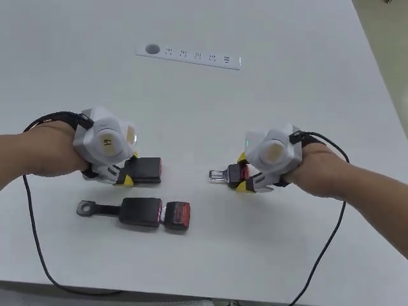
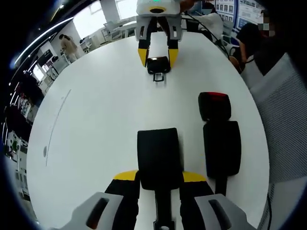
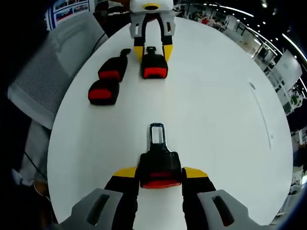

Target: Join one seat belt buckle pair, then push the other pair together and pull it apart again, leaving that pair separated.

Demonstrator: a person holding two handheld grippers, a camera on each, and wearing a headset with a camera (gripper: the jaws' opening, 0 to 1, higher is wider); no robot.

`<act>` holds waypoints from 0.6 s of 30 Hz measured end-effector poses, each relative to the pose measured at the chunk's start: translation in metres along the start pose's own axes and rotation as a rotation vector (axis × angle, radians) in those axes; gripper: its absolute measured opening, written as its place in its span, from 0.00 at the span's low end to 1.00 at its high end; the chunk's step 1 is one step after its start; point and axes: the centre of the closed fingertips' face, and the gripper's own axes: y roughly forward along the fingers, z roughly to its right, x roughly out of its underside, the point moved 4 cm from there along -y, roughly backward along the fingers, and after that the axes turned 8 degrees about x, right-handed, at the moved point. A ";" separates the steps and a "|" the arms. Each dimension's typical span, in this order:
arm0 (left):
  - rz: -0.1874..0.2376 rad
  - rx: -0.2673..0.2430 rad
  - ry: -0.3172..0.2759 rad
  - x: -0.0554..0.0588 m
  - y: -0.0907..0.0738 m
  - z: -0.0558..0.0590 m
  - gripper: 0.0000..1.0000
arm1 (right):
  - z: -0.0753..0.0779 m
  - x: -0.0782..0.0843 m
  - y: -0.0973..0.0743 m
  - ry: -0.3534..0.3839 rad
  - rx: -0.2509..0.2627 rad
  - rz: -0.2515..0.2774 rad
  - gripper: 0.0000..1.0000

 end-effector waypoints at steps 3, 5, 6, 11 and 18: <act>0.009 0.004 0.004 0.001 0.001 0.000 0.33 | 0.001 -0.001 0.001 -0.002 0.001 0.005 0.32; 0.012 0.003 0.001 0.000 0.001 0.000 0.33 | 0.001 -0.001 0.002 -0.002 -0.004 0.013 0.31; 0.012 0.002 -0.003 0.000 0.002 0.000 0.33 | 0.001 -0.001 0.002 -0.002 -0.008 0.015 0.31; 0.003 0.005 0.018 0.000 0.003 -0.001 0.33 | 0.002 -0.002 0.004 0.000 -0.018 0.011 0.31; -0.004 0.002 0.020 0.000 0.005 -0.001 0.33 | -0.004 -0.016 0.008 0.000 -0.021 0.025 0.31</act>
